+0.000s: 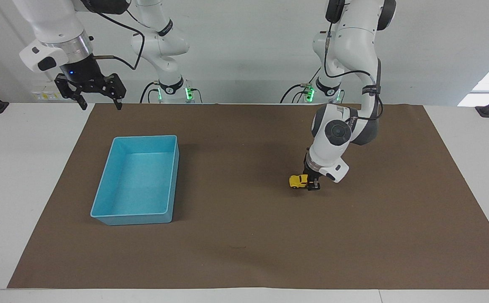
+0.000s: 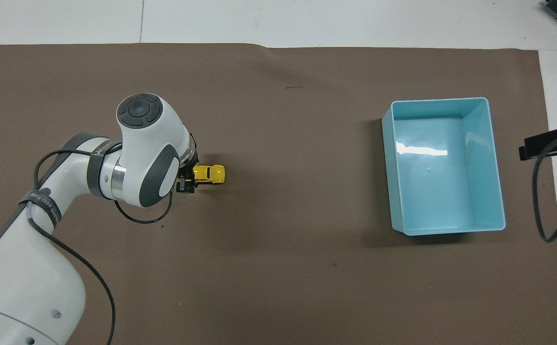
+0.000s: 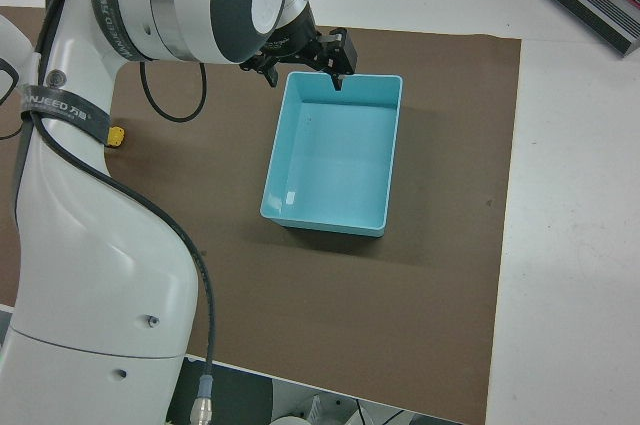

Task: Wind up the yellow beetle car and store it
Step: 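Lift the left gripper off the car, letting it roll toward the box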

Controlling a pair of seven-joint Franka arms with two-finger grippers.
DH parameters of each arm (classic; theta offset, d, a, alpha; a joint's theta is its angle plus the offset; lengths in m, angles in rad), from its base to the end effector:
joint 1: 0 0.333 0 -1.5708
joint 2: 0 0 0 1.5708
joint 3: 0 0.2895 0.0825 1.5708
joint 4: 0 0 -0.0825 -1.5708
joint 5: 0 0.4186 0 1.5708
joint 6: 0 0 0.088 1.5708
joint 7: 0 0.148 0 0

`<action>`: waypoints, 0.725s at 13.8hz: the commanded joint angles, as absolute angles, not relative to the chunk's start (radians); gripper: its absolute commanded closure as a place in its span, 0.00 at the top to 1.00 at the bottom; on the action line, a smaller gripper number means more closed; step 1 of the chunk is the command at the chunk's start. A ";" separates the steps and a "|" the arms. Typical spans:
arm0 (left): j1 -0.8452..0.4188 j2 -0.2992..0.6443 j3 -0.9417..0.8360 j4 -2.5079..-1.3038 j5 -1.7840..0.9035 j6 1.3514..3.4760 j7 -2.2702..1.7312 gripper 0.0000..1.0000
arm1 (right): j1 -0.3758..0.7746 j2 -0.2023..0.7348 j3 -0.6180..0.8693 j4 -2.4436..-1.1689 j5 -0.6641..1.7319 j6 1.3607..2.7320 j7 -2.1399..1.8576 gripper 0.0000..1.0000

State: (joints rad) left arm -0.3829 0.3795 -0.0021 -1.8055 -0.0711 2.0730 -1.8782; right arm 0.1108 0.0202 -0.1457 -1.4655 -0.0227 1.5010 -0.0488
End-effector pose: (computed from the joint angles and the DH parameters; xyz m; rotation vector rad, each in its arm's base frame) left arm 0.5950 -0.2478 0.2408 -2.2079 -2.1218 0.1578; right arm 0.5881 -0.0232 0.5921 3.1153 0.0190 0.0225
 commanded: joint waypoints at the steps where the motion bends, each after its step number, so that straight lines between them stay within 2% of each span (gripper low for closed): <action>1: -0.373 0.327 -0.006 -1.827 -0.067 2.032 -1.873 1.00 | 0.101 -0.003 -0.143 -1.494 -0.018 1.516 -0.069 1.00; 10: -0.328 0.302 -0.002 -1.821 -0.066 2.028 -1.830 1.00 | 0.101 -0.003 -0.143 -1.494 -0.020 1.516 -0.069 1.00</action>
State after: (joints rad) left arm -0.3582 0.3387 0.0031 -1.8073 -0.0708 2.0437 -1.8663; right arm 0.1108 0.0202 -0.1457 -1.4655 -0.0227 1.5010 -0.0488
